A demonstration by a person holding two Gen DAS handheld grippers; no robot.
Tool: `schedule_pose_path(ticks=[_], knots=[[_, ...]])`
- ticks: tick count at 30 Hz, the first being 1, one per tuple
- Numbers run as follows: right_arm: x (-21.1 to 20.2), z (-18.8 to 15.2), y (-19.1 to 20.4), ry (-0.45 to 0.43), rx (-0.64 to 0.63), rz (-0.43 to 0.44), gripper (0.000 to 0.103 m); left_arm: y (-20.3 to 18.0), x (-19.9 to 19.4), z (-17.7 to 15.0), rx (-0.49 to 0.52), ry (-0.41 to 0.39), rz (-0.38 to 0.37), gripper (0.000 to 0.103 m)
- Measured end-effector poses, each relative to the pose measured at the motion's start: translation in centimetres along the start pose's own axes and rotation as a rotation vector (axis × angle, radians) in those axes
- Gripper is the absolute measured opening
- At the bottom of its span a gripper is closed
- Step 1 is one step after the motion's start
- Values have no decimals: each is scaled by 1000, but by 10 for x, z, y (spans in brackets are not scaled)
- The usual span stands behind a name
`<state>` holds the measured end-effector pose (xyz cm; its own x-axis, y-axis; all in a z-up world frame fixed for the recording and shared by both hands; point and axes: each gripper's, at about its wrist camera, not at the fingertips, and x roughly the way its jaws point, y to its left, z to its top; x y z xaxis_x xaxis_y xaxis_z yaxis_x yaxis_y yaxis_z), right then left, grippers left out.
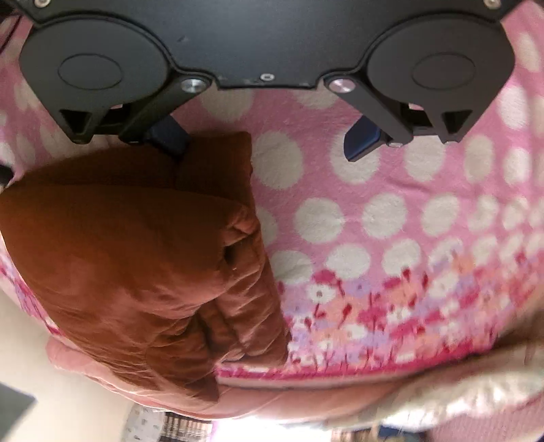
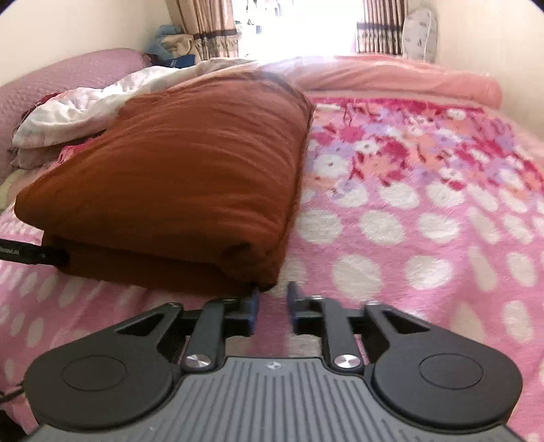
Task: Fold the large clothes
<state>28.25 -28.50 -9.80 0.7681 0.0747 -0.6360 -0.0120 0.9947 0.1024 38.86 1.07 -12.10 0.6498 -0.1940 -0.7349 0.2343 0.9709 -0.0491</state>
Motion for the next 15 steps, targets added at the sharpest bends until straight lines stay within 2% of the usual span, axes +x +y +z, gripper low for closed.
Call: schedule_pose_path(ticks=[2, 4, 7, 9, 11, 12, 13, 15], knots=[[-14, 0, 5, -34, -21, 17, 29, -6, -20, -1, 52, -46, 11, 99], [-20, 1, 11, -66, -51, 0, 42, -7, -44, 4, 56, -104, -18, 99], [-10, 7, 19, -57, -109, -51, 45, -8, -76, 21, 33, -203, -68, 99], [0, 9, 19, -40, -118, -41, 45, -12, -82, 37, 13, -246, -56, 99], [8, 9, 20, -28, -121, -37, 45, -22, -64, 54, 21, -223, -2, 99], [11, 8, 21, -22, -128, -41, 45, -29, -48, 61, 50, -184, 17, 99], [13, 7, 21, -20, -135, -51, 37, -33, -29, 67, 80, -129, 35, 99], [11, 4, 19, -28, -138, -43, 33, -34, -1, 69, 88, -63, 37, 102]])
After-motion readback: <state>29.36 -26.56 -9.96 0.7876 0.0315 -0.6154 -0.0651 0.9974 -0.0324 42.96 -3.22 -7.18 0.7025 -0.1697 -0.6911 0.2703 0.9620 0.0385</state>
